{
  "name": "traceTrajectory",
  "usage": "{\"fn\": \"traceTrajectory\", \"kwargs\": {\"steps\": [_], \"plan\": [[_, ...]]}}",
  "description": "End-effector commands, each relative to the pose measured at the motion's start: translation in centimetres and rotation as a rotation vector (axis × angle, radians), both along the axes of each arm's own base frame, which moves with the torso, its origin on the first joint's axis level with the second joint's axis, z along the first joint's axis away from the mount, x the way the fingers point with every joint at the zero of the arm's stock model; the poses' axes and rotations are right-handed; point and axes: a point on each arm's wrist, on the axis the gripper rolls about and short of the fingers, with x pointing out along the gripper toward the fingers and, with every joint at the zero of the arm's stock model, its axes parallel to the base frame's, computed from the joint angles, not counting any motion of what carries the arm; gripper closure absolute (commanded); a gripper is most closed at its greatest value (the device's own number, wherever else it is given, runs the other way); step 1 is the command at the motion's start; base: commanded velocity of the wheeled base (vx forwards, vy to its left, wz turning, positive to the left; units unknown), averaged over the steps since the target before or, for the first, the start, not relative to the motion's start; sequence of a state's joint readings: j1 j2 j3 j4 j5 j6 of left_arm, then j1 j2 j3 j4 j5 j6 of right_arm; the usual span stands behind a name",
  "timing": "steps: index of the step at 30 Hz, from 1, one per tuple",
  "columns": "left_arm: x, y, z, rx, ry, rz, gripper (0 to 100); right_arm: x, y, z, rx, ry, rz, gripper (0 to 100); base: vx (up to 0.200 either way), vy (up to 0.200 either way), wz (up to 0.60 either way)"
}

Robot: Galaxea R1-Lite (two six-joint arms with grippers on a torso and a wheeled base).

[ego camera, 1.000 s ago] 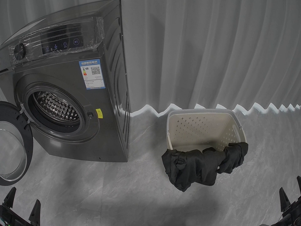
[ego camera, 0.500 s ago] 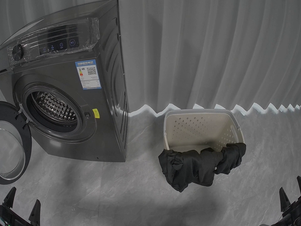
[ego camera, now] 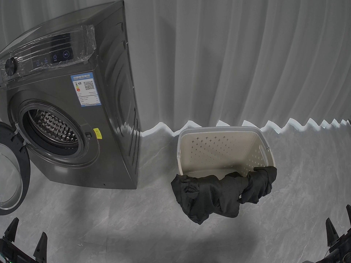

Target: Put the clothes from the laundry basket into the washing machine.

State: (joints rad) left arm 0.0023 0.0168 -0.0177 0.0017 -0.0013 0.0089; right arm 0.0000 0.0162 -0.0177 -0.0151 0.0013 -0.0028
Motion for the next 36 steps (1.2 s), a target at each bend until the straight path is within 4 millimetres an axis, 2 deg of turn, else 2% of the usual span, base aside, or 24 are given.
{"fn": "traceTrajectory", "kwargs": {"steps": [1,11,28,36], "plan": [[-0.01,0.0,-0.48,0.0,-0.001,0.0,0,0.01,0.0,-0.52,0.0,0.001,0.0,0,0.0,0.0,0.0],[-0.01,0.0,-0.48,-0.001,-0.001,0.0,0,0.01,0.0,-0.52,0.0,0.001,0.0,0,0.0,0.0,0.0],[-0.01,0.0,-0.48,-0.001,-0.001,0.0,0,0.01,0.0,-0.52,0.0,0.001,0.0,0,0.0,-0.2,0.0],[-0.01,0.0,-0.48,0.0,-0.001,0.0,0,0.01,0.0,-0.52,0.001,0.001,0.002,0,0.0,0.0,0.0]]}}
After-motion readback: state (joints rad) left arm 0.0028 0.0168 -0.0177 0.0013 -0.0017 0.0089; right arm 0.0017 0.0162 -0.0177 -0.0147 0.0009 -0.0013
